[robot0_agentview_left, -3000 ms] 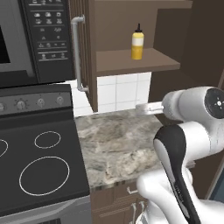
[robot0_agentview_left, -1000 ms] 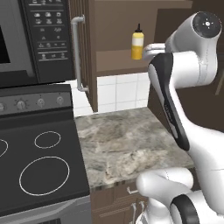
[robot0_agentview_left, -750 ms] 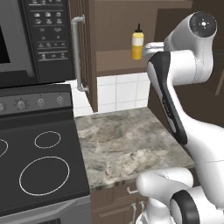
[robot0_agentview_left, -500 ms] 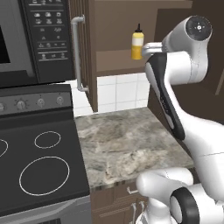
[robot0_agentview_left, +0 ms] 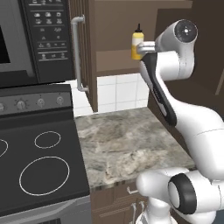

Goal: Move the mustard and mayonnaise from the cabinet to the dining counter.

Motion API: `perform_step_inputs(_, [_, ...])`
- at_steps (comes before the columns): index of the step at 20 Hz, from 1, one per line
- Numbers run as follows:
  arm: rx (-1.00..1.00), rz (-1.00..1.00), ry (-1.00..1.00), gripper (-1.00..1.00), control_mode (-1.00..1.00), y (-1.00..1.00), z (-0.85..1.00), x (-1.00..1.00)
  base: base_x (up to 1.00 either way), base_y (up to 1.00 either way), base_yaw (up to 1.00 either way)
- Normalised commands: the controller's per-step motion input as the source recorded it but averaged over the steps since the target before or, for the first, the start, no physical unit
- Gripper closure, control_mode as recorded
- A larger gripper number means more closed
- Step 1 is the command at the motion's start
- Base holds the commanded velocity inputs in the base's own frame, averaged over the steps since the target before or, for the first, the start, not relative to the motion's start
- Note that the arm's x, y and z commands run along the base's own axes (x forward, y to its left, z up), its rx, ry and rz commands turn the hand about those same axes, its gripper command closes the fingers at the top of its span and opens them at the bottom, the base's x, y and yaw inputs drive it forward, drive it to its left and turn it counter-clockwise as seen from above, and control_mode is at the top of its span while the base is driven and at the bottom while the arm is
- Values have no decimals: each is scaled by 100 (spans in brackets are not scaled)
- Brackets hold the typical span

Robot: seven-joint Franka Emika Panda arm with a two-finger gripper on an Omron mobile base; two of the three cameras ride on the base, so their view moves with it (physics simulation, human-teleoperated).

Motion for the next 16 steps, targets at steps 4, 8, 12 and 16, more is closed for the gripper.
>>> perform_step_inputs(4, [2, 0, 0, -100, -100, 0, 0, 56, 0, 0, 0])
perform_step_inputs(8, [0, 0, 0, -100, -100, 1, 0, 52, 0, 0, 0])
perform_step_inputs(12, [0, 0, 0, -100, -100, 0, -5, 38, 0, 0, 0])
perform_step_inputs(16, [0, 0, 0, -100, -100, 0, -16, 38, 0, 0, 0])
